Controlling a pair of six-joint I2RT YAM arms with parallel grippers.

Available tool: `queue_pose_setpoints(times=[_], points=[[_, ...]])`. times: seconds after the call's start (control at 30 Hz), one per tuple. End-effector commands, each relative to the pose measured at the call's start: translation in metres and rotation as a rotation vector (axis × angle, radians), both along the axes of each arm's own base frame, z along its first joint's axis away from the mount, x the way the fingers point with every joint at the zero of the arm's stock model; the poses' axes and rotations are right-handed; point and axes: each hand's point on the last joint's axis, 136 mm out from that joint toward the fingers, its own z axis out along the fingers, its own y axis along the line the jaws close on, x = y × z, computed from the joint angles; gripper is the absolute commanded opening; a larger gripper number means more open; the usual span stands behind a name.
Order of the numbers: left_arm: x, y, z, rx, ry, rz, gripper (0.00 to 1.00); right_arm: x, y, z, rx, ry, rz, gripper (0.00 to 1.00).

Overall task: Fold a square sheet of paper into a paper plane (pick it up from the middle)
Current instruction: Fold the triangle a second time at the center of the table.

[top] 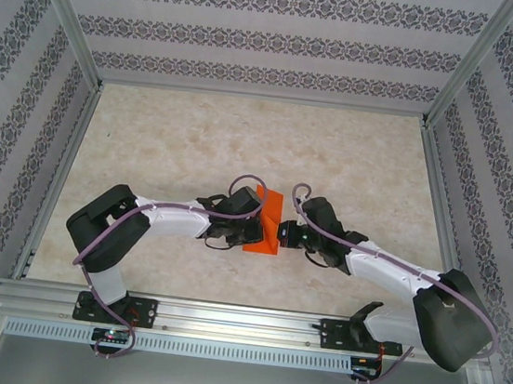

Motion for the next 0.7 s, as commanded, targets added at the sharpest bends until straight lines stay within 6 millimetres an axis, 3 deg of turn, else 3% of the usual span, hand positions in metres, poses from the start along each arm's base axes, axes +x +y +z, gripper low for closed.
queue_pose_setpoints(times=[0.0, 0.67], points=[[0.007, 0.0, 0.006, 0.025, -0.027, 0.049, 0.13, -0.001, 0.01, 0.001, 0.041, 0.008, 0.092, 0.0], [0.003, 0.015, -0.006, 0.121, -0.007, 0.057, 0.12, 0.023, 0.016, -0.017, 0.023, 0.097, 0.191, 0.0]])
